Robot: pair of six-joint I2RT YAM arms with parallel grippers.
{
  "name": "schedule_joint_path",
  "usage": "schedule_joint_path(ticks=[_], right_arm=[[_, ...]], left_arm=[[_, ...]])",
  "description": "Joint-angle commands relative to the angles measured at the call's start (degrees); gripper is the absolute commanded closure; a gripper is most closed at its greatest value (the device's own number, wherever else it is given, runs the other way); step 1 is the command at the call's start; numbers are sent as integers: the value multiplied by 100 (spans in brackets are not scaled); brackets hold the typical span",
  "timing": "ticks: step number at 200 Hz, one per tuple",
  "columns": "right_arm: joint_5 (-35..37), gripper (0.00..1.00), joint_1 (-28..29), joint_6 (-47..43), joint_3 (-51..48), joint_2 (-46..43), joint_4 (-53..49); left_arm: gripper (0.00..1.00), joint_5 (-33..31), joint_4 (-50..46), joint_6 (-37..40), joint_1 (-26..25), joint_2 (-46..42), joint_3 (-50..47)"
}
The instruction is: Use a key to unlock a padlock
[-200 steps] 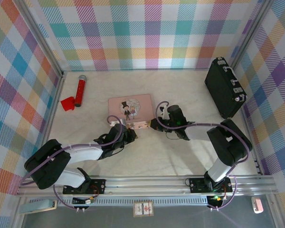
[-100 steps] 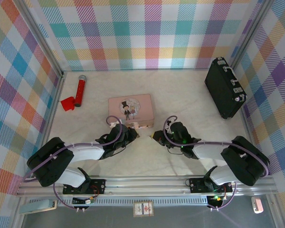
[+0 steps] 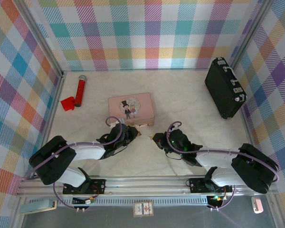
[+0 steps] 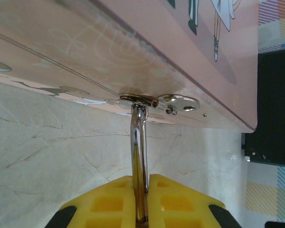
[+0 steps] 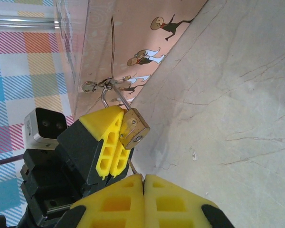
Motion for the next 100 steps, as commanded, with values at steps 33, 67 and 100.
schedule_joint_path(ticks=[33, 67, 100], right_arm=[[25, 100, 121, 555, -93, 462, 1061], [122, 100, 302, 866, -26, 699, 1341], [489, 100, 470, 1199, -76, 646, 1250]], left_arm=[[100, -39, 754, -404, -90, -6, 145], [100, -135, 555, -436, -163, -107, 227], [100, -185, 625, -498, -189, -118, 211]])
